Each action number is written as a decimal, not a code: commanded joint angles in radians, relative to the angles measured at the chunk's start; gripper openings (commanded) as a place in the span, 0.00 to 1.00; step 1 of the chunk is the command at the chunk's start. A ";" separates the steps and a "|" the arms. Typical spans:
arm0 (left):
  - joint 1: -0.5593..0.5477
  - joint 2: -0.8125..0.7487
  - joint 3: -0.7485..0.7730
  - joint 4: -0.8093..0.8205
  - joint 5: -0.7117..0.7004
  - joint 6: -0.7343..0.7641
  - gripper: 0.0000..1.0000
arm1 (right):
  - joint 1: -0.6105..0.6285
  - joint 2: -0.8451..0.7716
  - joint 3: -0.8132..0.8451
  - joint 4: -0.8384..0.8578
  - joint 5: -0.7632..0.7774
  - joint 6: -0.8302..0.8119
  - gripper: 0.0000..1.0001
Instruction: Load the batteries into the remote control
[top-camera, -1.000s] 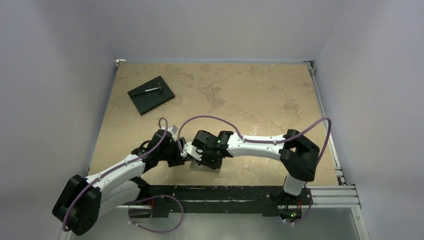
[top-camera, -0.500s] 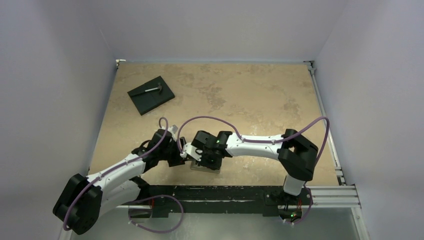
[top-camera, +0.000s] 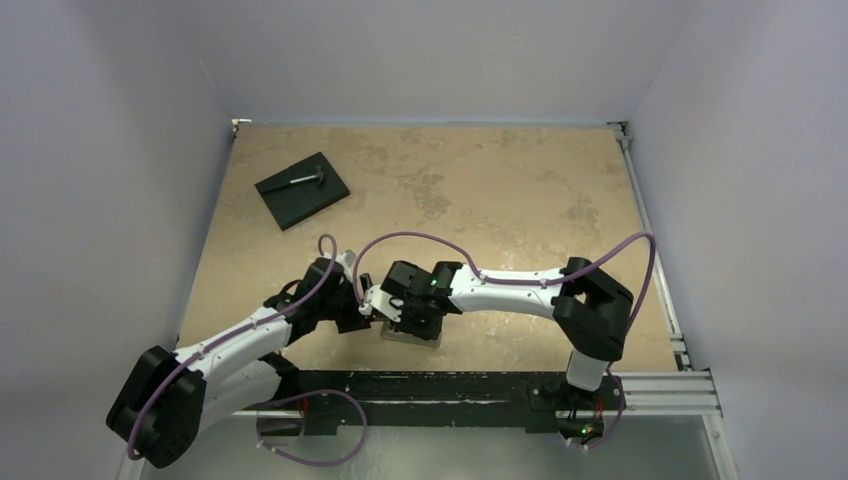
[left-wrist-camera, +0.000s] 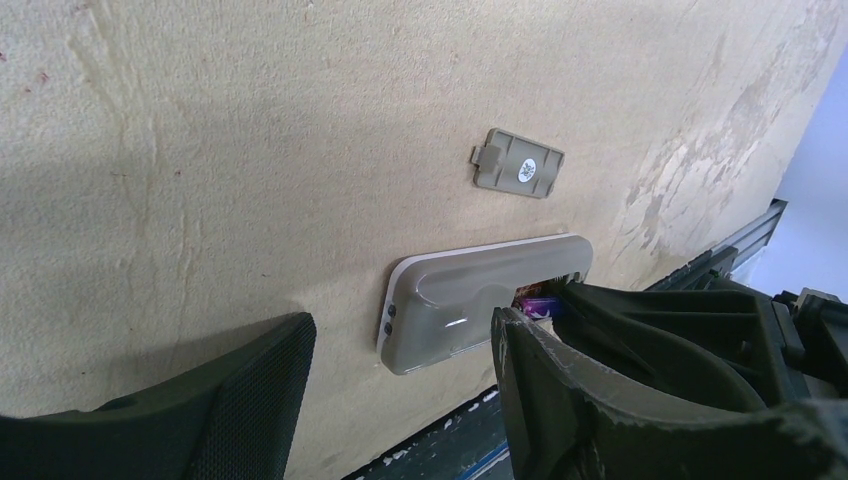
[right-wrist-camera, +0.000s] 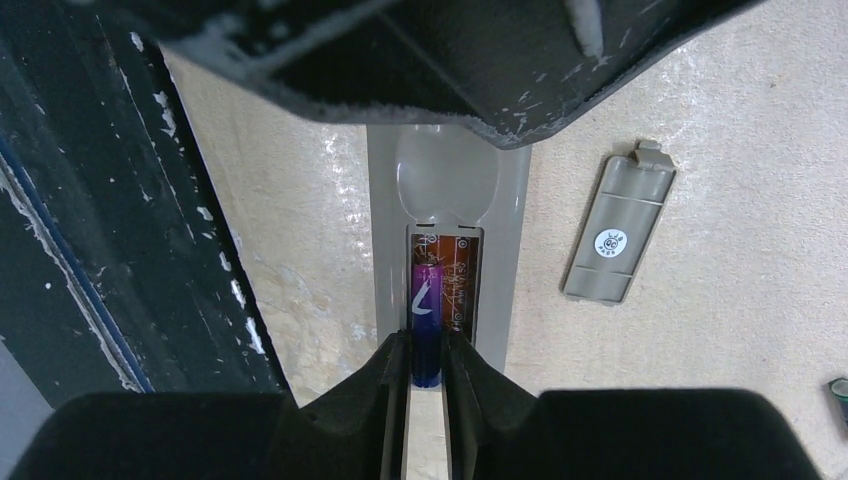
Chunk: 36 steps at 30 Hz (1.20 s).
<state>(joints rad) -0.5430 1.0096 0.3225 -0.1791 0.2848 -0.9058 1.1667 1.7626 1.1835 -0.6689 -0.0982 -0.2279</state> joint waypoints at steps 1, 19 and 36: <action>0.011 0.015 -0.017 -0.013 -0.015 0.018 0.65 | 0.007 0.013 0.038 0.001 -0.031 -0.010 0.25; 0.014 0.020 -0.018 -0.008 -0.006 0.022 0.65 | 0.007 0.021 0.056 -0.002 -0.049 0.005 0.29; 0.015 0.016 -0.020 -0.007 -0.006 0.023 0.65 | 0.007 -0.002 0.060 0.012 -0.039 0.024 0.30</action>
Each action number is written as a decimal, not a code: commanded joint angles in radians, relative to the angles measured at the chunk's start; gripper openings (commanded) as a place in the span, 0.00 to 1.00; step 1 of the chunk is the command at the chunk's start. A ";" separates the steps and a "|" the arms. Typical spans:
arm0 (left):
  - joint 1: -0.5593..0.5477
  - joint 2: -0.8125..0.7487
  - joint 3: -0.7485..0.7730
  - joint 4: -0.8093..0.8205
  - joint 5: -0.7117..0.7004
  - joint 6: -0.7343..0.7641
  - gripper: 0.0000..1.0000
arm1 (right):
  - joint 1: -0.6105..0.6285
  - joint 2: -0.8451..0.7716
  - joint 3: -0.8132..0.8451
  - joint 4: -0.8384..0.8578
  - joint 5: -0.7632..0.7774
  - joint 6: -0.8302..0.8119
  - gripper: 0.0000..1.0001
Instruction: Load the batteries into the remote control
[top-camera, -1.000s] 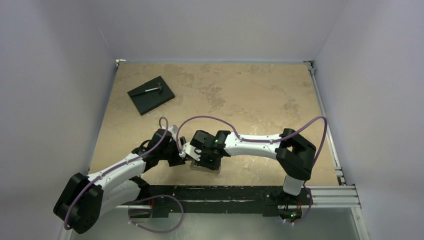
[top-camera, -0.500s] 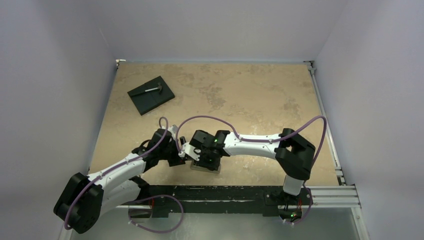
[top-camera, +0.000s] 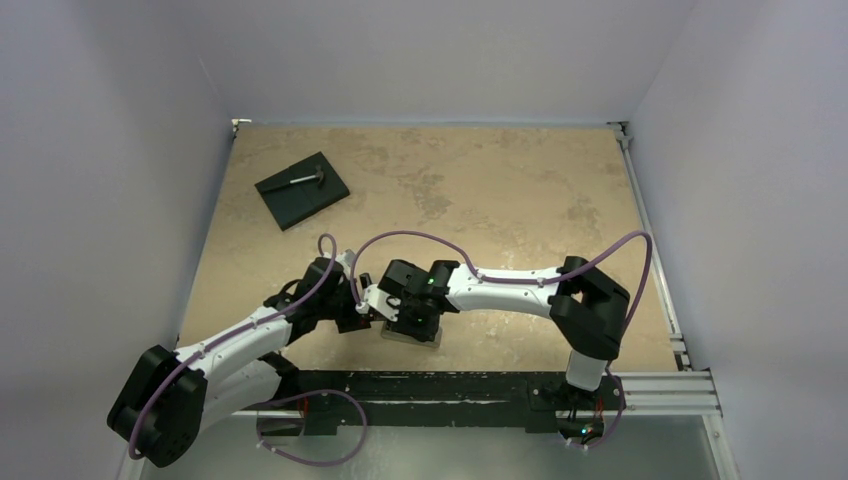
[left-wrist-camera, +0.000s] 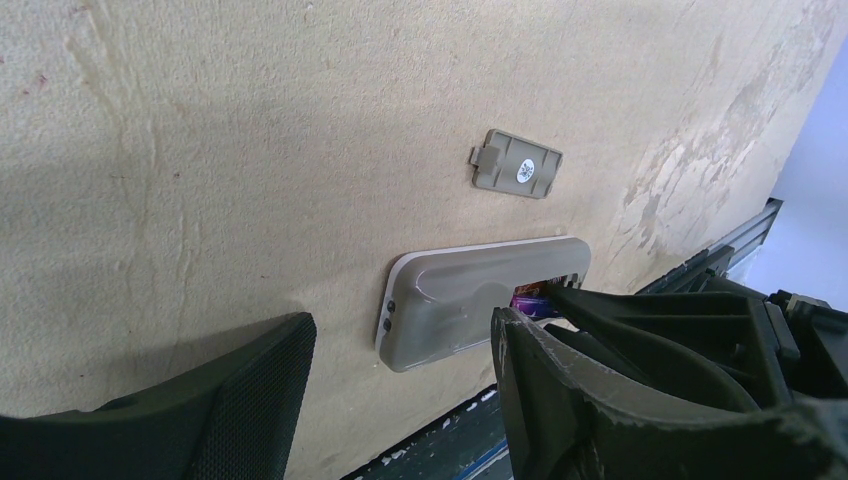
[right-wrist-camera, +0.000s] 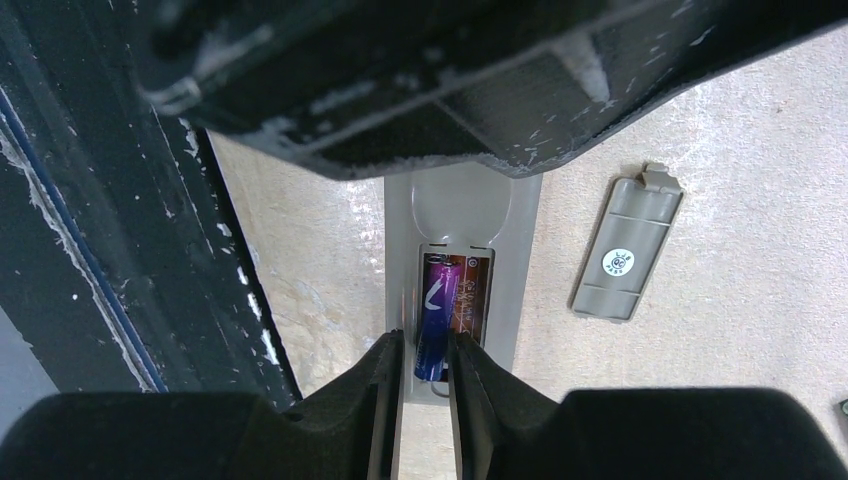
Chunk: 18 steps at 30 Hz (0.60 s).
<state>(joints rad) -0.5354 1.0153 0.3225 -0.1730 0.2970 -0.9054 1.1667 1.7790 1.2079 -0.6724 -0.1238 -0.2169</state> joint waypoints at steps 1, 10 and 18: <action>0.006 0.009 -0.020 -0.013 -0.018 0.022 0.65 | 0.007 -0.022 0.037 0.016 -0.009 0.014 0.30; 0.007 0.009 -0.020 -0.013 -0.018 0.023 0.65 | 0.007 -0.049 0.042 0.013 0.046 0.034 0.31; 0.007 0.014 -0.019 -0.013 -0.018 0.026 0.65 | 0.005 -0.100 0.030 0.013 0.096 0.078 0.33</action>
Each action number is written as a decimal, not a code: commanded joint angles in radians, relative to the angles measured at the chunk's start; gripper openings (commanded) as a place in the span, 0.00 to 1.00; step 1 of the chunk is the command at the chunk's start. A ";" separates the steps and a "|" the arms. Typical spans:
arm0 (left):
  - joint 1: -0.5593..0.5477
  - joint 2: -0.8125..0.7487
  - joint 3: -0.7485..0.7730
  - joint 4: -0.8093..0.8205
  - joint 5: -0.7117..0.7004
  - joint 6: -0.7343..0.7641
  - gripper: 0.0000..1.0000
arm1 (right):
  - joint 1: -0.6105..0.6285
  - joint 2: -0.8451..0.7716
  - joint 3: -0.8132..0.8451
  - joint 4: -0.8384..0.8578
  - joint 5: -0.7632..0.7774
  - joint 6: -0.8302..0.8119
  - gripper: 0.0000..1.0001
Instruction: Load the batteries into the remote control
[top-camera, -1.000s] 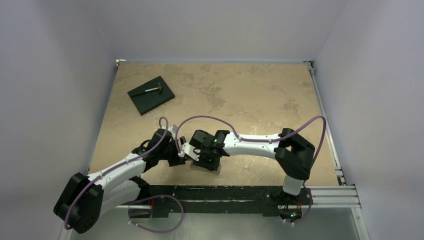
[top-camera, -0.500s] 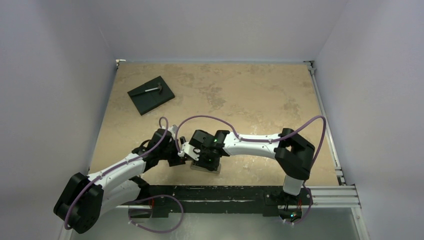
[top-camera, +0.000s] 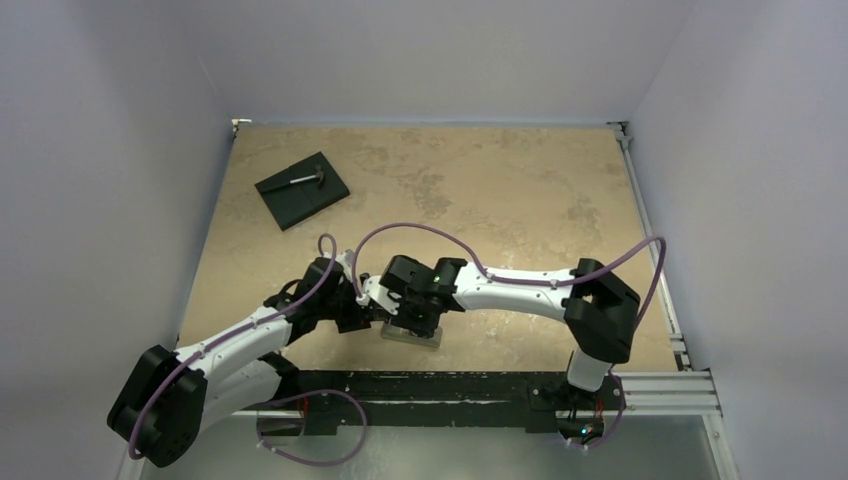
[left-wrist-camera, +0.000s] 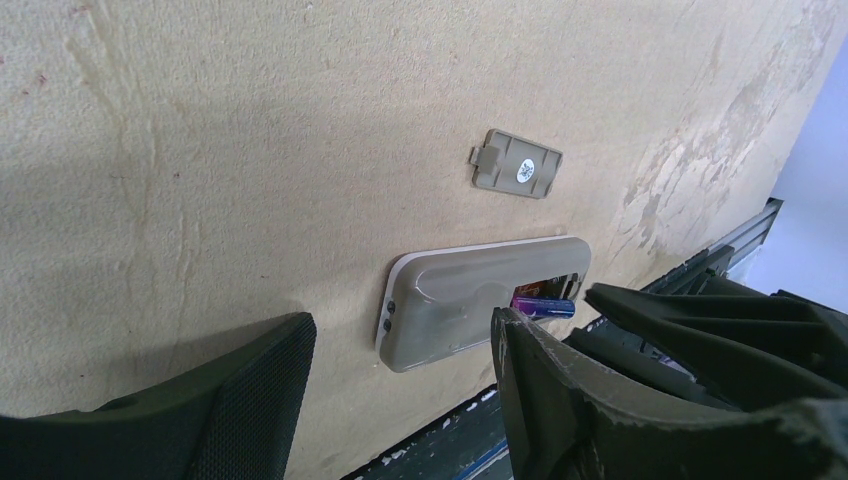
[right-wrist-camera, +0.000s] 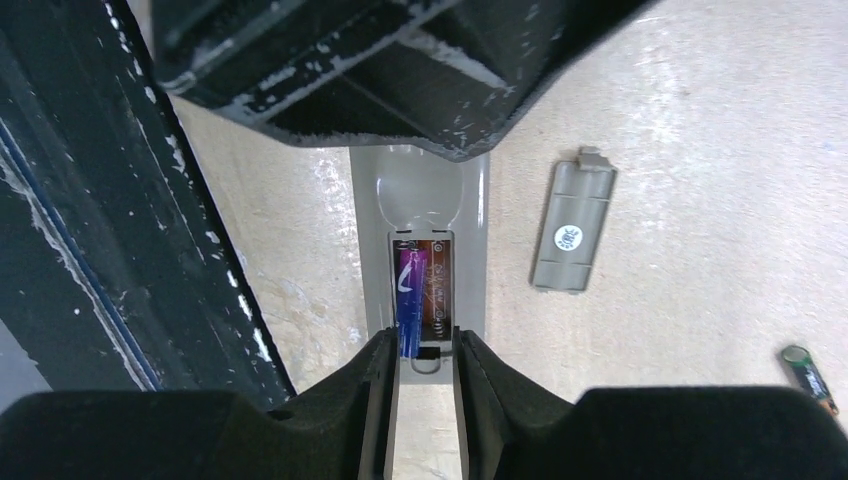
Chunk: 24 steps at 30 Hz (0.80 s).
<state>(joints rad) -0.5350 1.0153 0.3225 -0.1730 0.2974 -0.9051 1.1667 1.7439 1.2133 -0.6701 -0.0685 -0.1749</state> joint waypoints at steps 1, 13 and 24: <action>0.007 0.014 -0.019 -0.012 -0.018 0.026 0.65 | 0.005 -0.072 0.020 0.012 0.049 0.047 0.33; 0.006 0.016 -0.017 -0.017 -0.020 0.030 0.65 | -0.018 -0.121 -0.020 0.094 0.123 0.261 0.30; 0.007 0.015 -0.014 -0.022 -0.024 0.030 0.65 | -0.018 -0.076 -0.067 0.169 0.087 0.312 0.00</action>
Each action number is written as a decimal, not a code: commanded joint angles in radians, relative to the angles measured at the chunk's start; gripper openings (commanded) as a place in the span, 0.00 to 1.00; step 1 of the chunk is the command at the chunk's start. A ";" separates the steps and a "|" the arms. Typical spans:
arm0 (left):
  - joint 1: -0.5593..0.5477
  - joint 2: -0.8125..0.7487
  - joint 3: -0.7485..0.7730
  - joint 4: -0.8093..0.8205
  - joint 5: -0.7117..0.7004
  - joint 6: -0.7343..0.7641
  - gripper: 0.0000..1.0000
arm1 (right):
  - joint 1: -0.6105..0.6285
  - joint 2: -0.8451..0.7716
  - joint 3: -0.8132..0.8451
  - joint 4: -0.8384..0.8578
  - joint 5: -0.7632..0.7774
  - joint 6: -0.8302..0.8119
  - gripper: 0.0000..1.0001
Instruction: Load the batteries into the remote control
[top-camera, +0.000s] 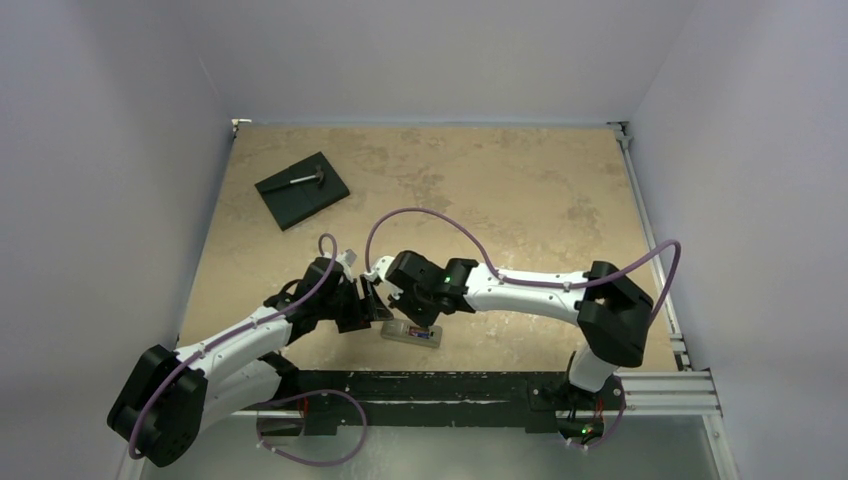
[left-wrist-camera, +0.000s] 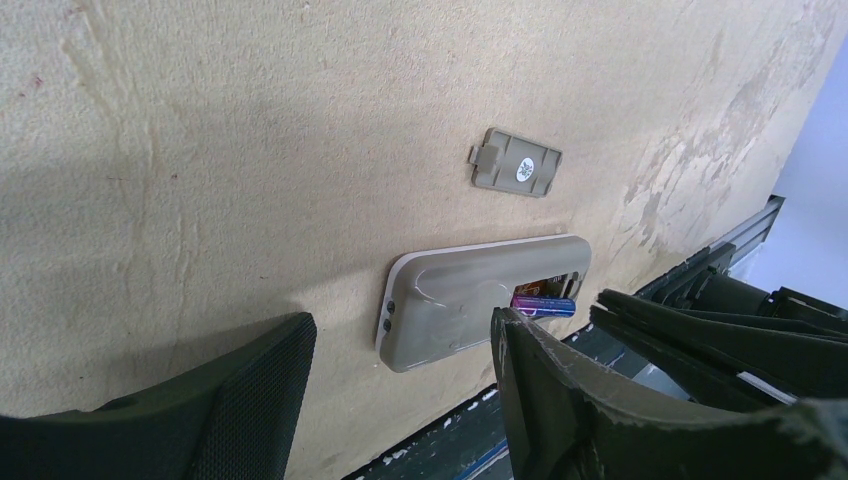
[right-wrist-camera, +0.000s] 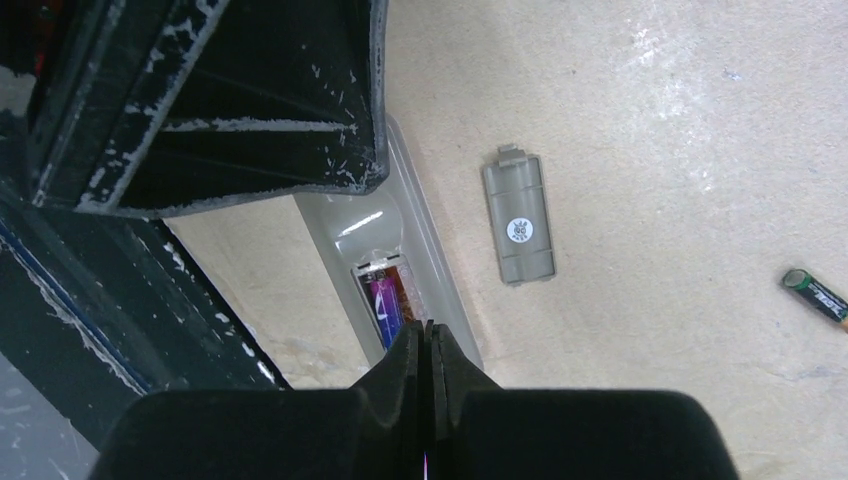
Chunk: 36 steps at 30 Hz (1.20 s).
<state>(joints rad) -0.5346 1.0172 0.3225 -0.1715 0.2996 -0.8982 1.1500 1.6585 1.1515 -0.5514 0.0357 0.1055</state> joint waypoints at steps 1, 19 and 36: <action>0.006 0.014 -0.014 -0.023 -0.027 0.022 0.65 | -0.001 0.014 -0.004 0.051 -0.025 0.031 0.00; 0.006 0.020 -0.014 -0.018 -0.020 0.025 0.65 | -0.001 0.075 -0.012 0.086 -0.034 0.027 0.00; 0.006 0.015 -0.016 -0.017 -0.024 0.023 0.65 | -0.001 0.098 -0.025 0.096 -0.058 0.022 0.00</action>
<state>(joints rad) -0.5346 1.0237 0.3225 -0.1638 0.3038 -0.8982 1.1496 1.7489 1.1381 -0.4805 -0.0002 0.1234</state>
